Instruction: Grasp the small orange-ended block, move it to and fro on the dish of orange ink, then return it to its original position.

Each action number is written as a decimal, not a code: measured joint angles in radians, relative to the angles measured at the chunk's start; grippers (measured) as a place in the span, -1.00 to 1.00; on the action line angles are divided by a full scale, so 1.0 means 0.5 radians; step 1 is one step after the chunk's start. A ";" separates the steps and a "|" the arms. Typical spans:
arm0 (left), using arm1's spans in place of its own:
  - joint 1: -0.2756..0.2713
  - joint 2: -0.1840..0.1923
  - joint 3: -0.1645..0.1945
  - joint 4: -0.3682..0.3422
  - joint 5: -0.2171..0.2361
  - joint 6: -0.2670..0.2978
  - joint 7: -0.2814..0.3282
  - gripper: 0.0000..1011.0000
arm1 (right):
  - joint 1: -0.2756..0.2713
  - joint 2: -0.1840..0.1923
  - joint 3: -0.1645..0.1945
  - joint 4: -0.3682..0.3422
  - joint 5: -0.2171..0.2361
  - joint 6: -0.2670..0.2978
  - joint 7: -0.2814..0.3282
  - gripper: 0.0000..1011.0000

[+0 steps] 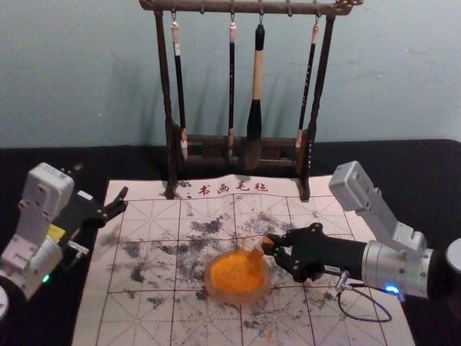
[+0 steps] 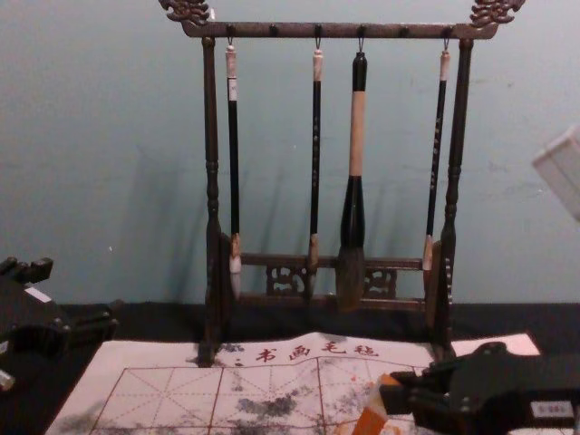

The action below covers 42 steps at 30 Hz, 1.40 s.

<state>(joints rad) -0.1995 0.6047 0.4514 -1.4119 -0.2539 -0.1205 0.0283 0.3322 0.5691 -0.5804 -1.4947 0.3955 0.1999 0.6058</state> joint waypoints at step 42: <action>0.000 0.000 0.000 0.000 0.000 0.000 0.000 0.98 | -0.561 0.347 0.491 -0.530 0.179 0.065 -0.290 -0.79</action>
<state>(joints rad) -0.1995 0.6047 0.4514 -1.4120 -0.2539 -0.1205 0.0283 0.0519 0.7425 -0.3350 -1.7596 0.4852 0.2322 0.4609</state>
